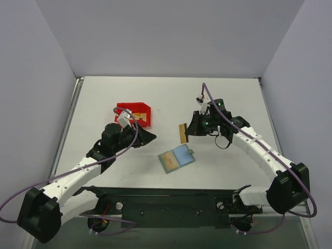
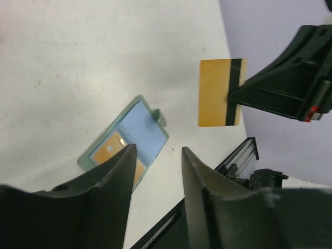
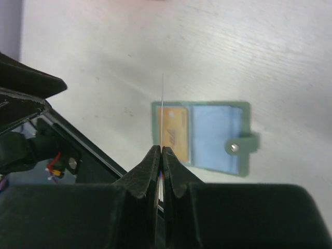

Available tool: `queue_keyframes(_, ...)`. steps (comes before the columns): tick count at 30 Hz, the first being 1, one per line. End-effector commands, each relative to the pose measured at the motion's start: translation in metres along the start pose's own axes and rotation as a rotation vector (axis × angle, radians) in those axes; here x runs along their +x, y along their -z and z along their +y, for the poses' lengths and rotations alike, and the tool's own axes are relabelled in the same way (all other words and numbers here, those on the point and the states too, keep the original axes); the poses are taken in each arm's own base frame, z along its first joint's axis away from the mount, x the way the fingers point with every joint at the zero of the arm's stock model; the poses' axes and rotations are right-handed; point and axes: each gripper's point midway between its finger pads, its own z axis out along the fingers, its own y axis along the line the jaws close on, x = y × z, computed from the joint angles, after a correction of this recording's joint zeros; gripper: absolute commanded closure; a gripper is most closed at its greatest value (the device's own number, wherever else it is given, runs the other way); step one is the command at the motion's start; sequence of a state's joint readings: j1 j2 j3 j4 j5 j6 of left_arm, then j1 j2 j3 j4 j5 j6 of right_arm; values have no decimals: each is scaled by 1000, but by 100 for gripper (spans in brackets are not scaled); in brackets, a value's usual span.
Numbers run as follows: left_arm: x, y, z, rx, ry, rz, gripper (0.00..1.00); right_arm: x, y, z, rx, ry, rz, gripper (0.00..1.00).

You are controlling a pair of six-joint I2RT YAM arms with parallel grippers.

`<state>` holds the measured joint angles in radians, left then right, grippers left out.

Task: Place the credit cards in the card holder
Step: Insert the credit card into the card holder.

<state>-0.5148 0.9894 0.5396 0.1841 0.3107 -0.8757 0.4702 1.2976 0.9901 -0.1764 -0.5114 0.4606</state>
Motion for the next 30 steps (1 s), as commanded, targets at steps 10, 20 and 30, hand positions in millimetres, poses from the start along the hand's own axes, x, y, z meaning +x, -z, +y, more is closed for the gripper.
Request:
queue_keyframes(10, 108, -24, 68, -273, -113, 250, 100, 81, -7, -66, 281, -5, 412, 100)
queue_keyframes(20, 140, -24, 106, -400, -111, 345, 100, 90, -32, -71, 290, 22, 440, 100)
queue_keyframes(30, 159, -30, 123, -435, -100, 417, 100, 103, -43, -81, 355, 120, 440, 100)
